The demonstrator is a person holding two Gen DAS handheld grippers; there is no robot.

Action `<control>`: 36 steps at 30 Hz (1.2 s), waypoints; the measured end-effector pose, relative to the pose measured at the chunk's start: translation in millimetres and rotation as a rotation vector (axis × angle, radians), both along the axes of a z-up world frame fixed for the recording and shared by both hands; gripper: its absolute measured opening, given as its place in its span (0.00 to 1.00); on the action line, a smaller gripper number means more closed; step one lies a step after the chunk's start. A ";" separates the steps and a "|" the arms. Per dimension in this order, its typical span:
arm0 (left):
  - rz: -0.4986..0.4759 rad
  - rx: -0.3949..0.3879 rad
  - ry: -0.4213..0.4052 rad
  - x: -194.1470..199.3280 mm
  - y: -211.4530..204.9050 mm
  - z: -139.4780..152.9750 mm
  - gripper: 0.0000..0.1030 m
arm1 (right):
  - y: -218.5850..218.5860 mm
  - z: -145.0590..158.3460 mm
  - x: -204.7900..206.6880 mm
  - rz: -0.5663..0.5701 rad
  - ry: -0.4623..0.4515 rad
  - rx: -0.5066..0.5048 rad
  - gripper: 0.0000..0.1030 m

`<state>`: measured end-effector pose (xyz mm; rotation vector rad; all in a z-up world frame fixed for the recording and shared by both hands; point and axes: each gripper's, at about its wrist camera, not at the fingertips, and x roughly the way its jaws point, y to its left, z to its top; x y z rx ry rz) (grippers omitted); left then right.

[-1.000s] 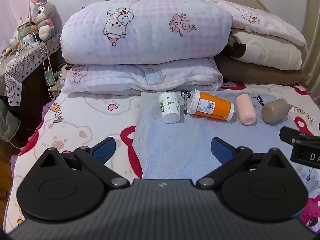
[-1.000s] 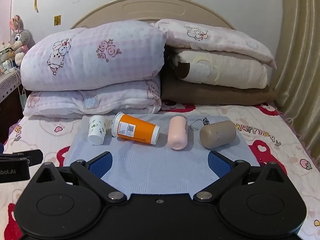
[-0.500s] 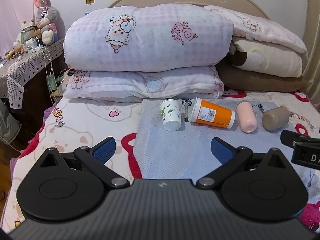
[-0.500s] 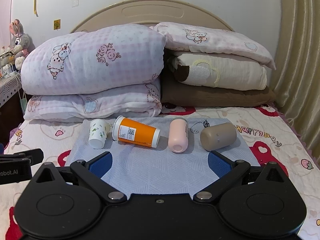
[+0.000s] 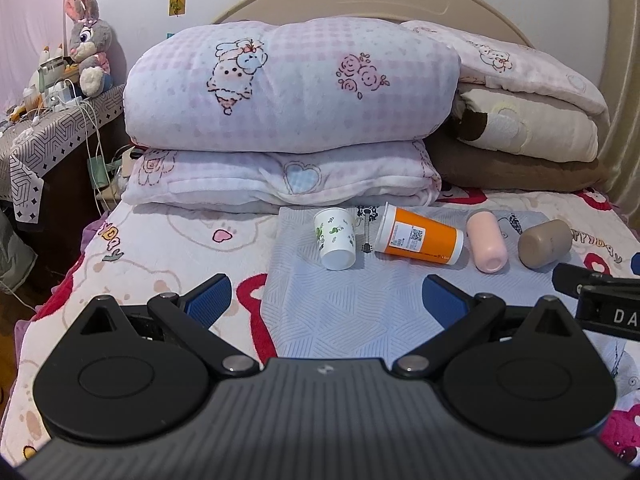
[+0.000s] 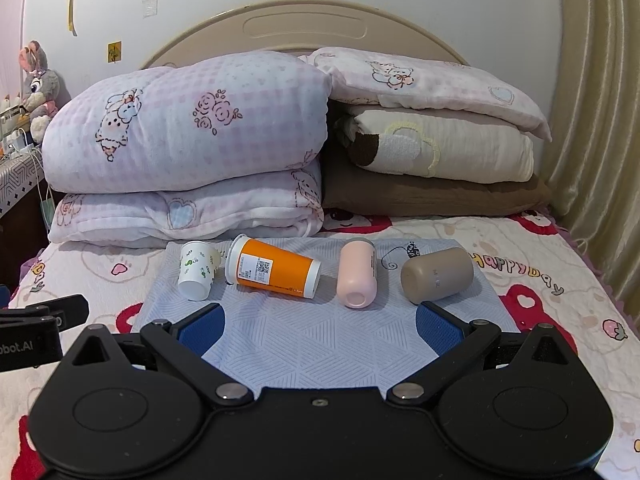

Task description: Flip cup upright

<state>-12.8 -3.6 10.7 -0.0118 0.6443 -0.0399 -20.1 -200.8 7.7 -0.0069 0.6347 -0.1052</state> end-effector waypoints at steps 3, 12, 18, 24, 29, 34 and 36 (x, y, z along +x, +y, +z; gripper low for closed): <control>0.001 -0.001 0.001 -0.3 0.1 -0.4 1.00 | 0.1 -0.4 0.0 0.000 0.000 0.000 1.00; 0.000 -0.001 0.000 -0.8 0.5 -1.1 1.00 | 0.6 -0.7 0.2 0.000 0.002 0.000 1.00; 0.003 -0.003 0.005 -1.3 0.3 -2.7 1.00 | 0.9 -0.5 0.3 0.000 0.003 -0.001 1.00; 0.004 -0.004 0.008 -1.2 0.5 -3.8 1.00 | 1.1 -1.0 -0.1 0.000 0.004 -0.001 1.00; 0.003 -0.003 0.010 -1.3 0.5 -4.2 1.00 | 1.3 -0.6 0.2 0.001 0.005 0.000 1.00; 0.005 -0.007 0.017 -1.7 2.7 -7.9 1.00 | 1.5 -0.1 0.7 0.001 0.006 -0.001 1.00; 0.005 -0.007 0.018 -1.7 3.3 -8.3 1.00 | 2.0 -2.3 0.1 0.002 0.008 -0.002 1.00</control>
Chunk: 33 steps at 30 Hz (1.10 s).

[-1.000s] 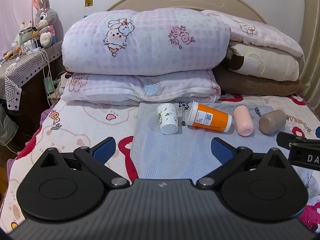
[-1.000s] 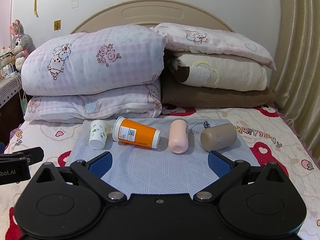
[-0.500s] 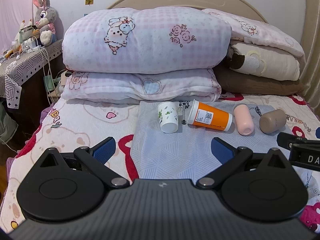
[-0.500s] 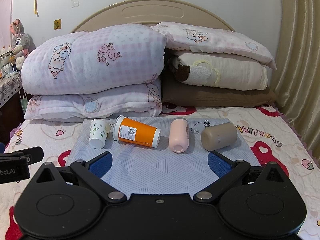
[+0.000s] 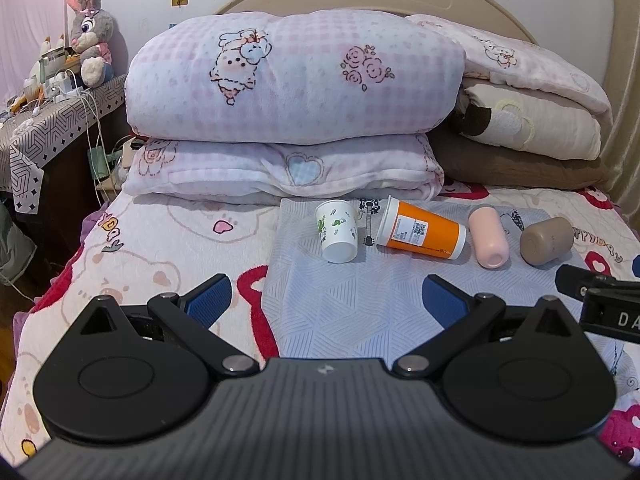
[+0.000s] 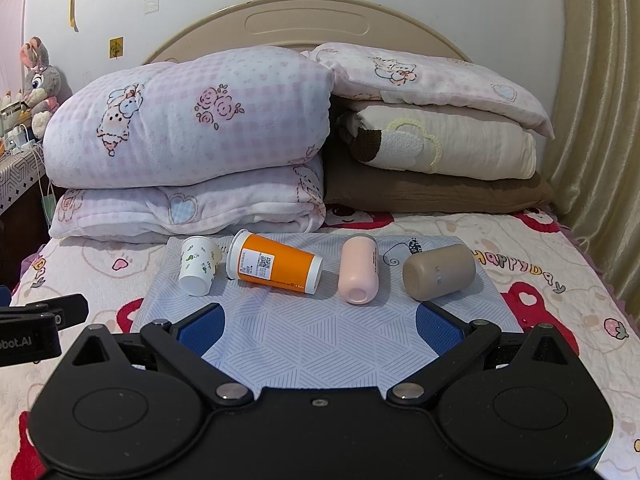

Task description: Flip cup upright

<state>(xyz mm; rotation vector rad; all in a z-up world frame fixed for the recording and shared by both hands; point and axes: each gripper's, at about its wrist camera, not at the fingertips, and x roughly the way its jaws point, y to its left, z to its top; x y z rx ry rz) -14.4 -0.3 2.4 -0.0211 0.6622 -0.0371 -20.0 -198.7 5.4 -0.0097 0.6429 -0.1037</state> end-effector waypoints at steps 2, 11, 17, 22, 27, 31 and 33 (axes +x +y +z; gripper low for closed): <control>-0.001 -0.001 0.000 0.2 0.1 0.3 1.00 | 0.2 -1.5 -0.5 0.000 0.003 0.000 1.00; 0.005 -0.004 0.006 -0.1 2.8 -4.1 1.00 | -1.4 -3.0 0.7 0.002 0.018 0.001 1.00; 0.025 -0.071 0.011 2.2 8.4 -6.5 1.00 | -3.8 0.2 3.7 0.021 0.008 -0.019 1.00; 0.039 -0.144 0.011 9.7 5.6 -0.9 1.00 | -10.3 12.2 8.0 0.228 -0.054 -0.091 1.00; 0.055 -0.204 0.011 33.7 -5.6 6.0 1.00 | -19.7 10.6 33.9 0.407 -0.052 -0.139 1.00; 0.073 -0.234 0.057 64.9 -16.8 -4.4 0.99 | -25.3 -4.4 76.0 0.602 0.050 -0.119 1.00; 0.081 -0.270 0.094 83.8 -20.8 -15.8 0.99 | -26.4 -13.1 91.4 0.667 0.028 -0.129 1.00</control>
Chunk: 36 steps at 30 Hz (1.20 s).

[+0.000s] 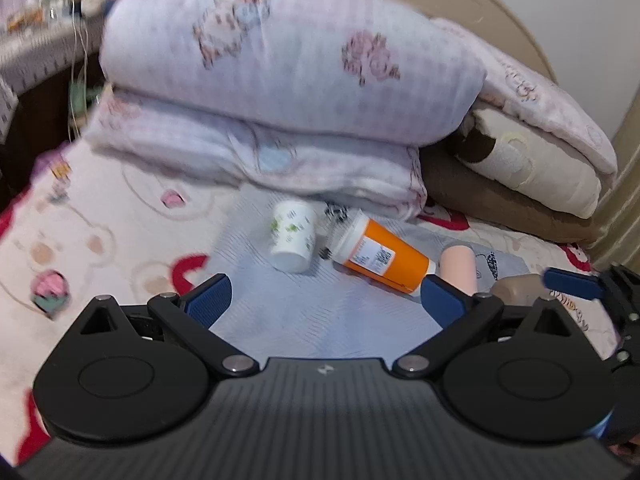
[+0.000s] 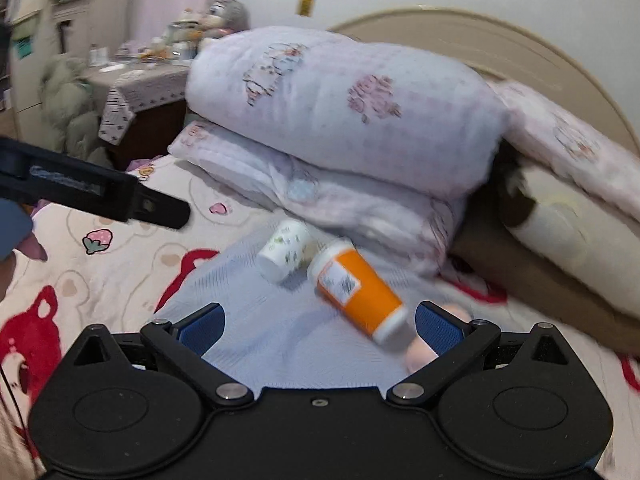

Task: Flip cup upright
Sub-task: 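Move the right tool toward the lying orange paper cup, then close the right gripper around the orange cup's body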

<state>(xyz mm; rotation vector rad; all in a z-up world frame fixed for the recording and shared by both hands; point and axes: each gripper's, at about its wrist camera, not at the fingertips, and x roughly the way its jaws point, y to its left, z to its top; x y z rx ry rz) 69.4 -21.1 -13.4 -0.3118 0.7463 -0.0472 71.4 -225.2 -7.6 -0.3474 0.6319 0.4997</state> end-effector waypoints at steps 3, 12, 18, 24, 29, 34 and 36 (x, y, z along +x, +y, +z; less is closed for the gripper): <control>0.036 -0.043 0.047 26.7 -6.3 -22.5 0.98 | 2.1 -17.0 31.2 0.094 0.036 -0.067 1.00; 0.000 -0.159 0.106 91.7 -34.1 -89.3 0.94 | -4.1 -74.1 98.8 0.192 0.120 -0.186 0.92; -0.012 -0.244 0.136 105.5 -46.3 -121.2 0.89 | -7.6 -105.5 126.2 0.232 0.093 -0.216 0.84; 0.010 -0.255 0.126 108.4 -38.7 -134.5 0.89 | 2.4 -140.7 144.6 0.299 0.071 -0.353 0.84; 0.012 -0.292 0.125 110.3 -30.9 -139.6 0.87 | 9.9 -152.3 158.3 0.280 0.041 -0.365 0.79; 0.003 -0.315 0.116 109.4 -24.6 -137.6 0.87 | 16.2 -151.3 165.1 0.204 0.049 -0.305 0.68; 0.004 -0.319 0.120 108.8 -21.2 -137.9 0.87 | 15.3 -149.0 164.0 0.184 0.068 -0.287 0.68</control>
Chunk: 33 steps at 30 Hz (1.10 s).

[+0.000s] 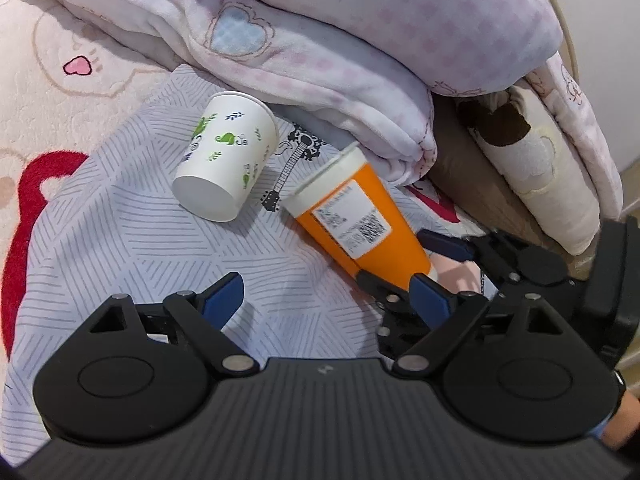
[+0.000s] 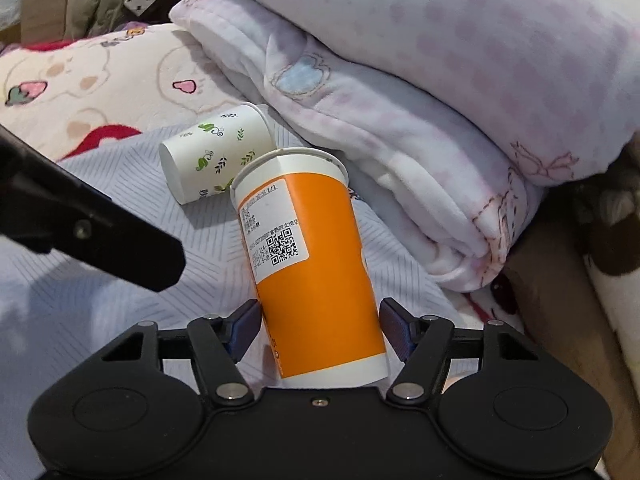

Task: Flip cup upright
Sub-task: 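Close the right gripper around the orange cup's body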

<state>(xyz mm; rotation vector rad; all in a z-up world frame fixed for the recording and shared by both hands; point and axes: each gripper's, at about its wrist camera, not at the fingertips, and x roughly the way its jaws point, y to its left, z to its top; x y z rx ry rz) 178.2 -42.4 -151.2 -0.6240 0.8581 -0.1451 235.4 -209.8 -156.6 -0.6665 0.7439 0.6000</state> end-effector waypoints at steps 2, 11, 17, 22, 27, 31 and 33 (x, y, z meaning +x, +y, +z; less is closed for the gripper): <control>-0.004 -0.002 0.005 -0.9 2.6 0.4 0.87 | -1.7 5.0 -2.7 -0.034 0.024 0.019 0.67; -0.018 -0.049 0.027 -17.0 2.6 0.4 0.87 | -30.7 16.7 -19.5 -0.286 0.216 0.243 0.64; -0.060 -0.056 0.025 -26.0 -2.5 4.7 0.87 | -47.8 20.2 -43.1 -0.401 0.302 0.379 0.61; -0.111 -0.052 0.048 -32.3 -7.7 4.3 0.87 | -58.8 18.1 -62.3 -0.498 0.419 0.483 0.59; -0.141 -0.097 0.090 -35.3 -6.7 -4.4 0.87 | -63.1 15.7 -89.1 -0.534 0.467 0.539 0.56; -0.165 -0.069 0.118 -34.1 -10.7 -6.2 0.87 | -69.2 15.0 -107.6 -0.603 0.528 0.619 0.53; -0.165 -0.062 0.112 -33.9 -10.7 -7.1 0.87 | -66.1 14.5 -114.8 -0.635 0.548 0.631 0.53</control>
